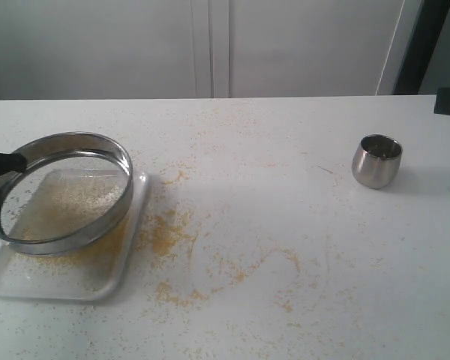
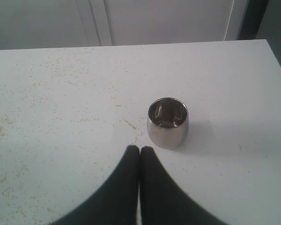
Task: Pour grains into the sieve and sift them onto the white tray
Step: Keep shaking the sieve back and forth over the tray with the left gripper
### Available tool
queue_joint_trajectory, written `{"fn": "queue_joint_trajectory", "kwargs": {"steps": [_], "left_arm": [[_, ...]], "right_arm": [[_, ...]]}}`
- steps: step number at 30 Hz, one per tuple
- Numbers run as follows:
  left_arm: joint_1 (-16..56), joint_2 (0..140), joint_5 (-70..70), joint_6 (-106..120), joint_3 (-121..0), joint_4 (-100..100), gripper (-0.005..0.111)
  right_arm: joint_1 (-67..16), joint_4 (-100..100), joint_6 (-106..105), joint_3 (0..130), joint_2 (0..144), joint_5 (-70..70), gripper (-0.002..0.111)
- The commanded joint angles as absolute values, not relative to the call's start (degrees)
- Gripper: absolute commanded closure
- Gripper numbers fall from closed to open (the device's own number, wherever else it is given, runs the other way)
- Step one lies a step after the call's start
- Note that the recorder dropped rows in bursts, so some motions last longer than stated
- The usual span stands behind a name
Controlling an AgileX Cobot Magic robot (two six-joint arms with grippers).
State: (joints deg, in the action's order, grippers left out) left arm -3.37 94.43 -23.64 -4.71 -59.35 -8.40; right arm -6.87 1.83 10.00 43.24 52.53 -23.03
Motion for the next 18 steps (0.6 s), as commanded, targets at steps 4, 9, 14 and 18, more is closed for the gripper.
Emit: {"fn": "queue_joint_trajectory", "kwargs": {"steps": [4, 9, 14, 18], "left_arm": [[1.07, 95.30, -24.60, 6.90, -60.62, -19.06, 0.107], [-3.46, 95.41, -24.41, -4.40, -60.65, -11.03, 0.107], [-2.87, 95.29, -27.50, -6.70, -60.65, -13.89, 0.107], [-1.24, 94.72, -25.28, -4.78, -60.74, -8.04, 0.107]], "right_arm": [[-6.94, 1.98, 10.28, 42.82, 52.11, -22.66, 0.108], [-6.94, 1.98, 10.27, 42.82, 52.11, -22.55, 0.108], [-6.94, 1.98, 10.27, 42.82, 52.11, -22.68, 0.108], [-6.94, 1.98, 10.27, 42.82, 52.11, -22.56, 0.108]]}}
